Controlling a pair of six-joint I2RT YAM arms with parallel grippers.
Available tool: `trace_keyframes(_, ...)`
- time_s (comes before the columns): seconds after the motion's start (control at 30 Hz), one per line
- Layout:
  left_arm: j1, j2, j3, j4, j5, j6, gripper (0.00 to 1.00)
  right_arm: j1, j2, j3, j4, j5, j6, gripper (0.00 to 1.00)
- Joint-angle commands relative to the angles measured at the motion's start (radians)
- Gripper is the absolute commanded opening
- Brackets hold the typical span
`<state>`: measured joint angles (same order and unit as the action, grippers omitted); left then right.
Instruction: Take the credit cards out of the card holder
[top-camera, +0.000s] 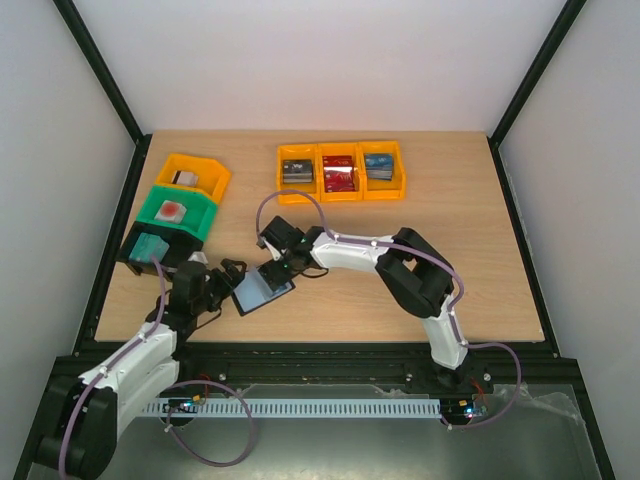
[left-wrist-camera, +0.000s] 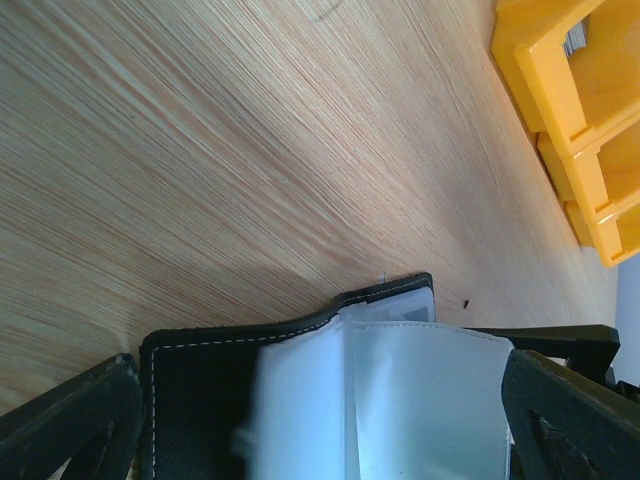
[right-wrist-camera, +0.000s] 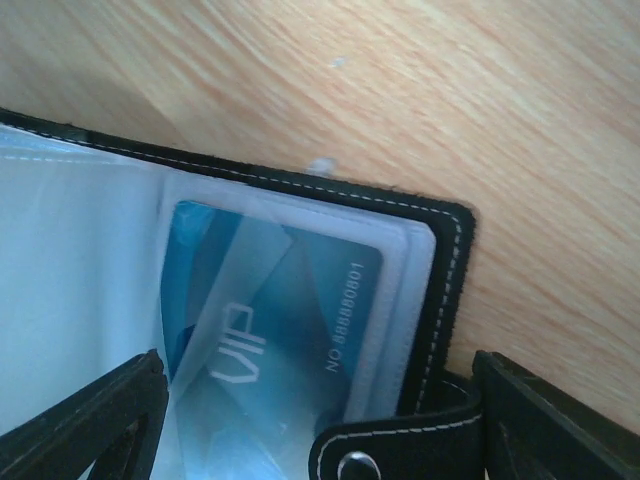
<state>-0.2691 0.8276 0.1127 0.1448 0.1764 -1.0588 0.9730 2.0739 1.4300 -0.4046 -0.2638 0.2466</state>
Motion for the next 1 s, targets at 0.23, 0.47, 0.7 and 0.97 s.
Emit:
trace_keyframes(0.23,-0.038,0.020,-0.028,-0.017,0.027,-0.005,0.99,0.034,0.039,-0.002,0.032,-0.180,0.088,0.86)
trace_keyframes(0.47,-0.046,0.009,-0.028,0.010,0.034,-0.001,0.99,0.035,0.044,0.003,0.037,-0.193,0.103,0.99)
trace_keyframes(0.7,-0.027,-0.024,-0.021,0.012,0.028,-0.008,0.99,0.034,0.036,-0.007,0.043,-0.169,0.115,0.99)
trace_keyframes(0.97,0.047,-0.073,-0.022,-0.003,0.058,-0.046,0.99,0.030,0.031,-0.046,0.093,-0.226,0.163,0.99)
